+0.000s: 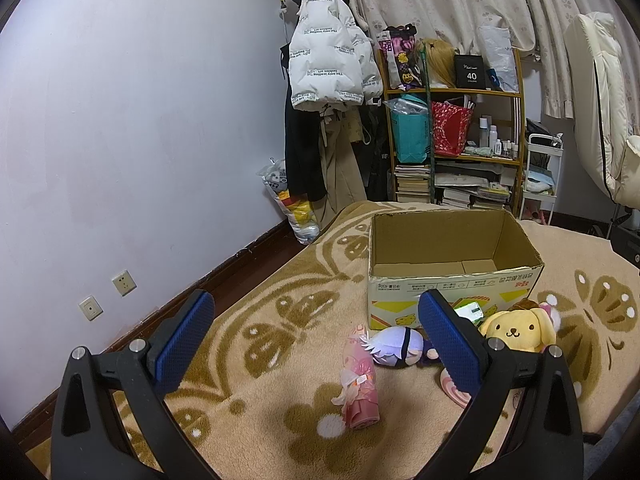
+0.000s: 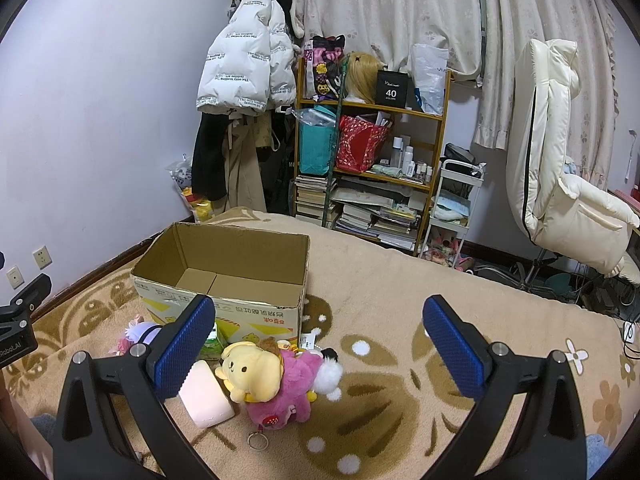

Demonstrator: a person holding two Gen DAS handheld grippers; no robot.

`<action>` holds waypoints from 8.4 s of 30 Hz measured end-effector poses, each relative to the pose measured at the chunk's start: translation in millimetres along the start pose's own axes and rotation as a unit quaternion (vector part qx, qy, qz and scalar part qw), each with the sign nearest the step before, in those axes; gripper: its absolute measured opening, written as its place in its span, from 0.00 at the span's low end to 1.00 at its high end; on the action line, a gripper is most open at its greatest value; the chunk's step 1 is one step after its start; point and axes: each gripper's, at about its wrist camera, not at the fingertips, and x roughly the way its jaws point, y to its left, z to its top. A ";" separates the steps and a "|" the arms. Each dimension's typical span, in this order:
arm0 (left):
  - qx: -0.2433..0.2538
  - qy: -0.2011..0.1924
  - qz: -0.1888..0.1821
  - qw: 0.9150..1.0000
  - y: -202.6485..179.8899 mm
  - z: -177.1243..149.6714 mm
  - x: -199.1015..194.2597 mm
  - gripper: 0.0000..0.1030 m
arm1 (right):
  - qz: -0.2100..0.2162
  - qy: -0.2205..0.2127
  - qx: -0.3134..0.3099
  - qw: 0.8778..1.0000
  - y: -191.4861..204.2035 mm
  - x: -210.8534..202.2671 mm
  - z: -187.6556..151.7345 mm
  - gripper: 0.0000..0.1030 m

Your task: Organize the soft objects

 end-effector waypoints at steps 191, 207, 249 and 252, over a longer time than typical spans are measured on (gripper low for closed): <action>0.008 0.170 -0.089 0.981 -45.0 46.1 144.8 0.92 | 0.117 0.082 0.042 0.989 25.5 127.3 30.6 1.00; -0.005 0.199 -0.089 0.976 -30.8 19.1 111.1 0.93 | 0.104 0.127 0.084 0.983 13.2 95.0 10.3 1.00; -0.017 0.301 -0.082 0.950 -47.2 -29.6 194.0 0.93 | 0.069 0.270 0.106 0.955 20.0 170.0 -46.2 1.00; -0.012 0.310 -0.085 0.947 -52.3 -32.5 198.1 0.93 | 0.066 0.283 0.109 0.951 19.9 176.3 -51.3 1.00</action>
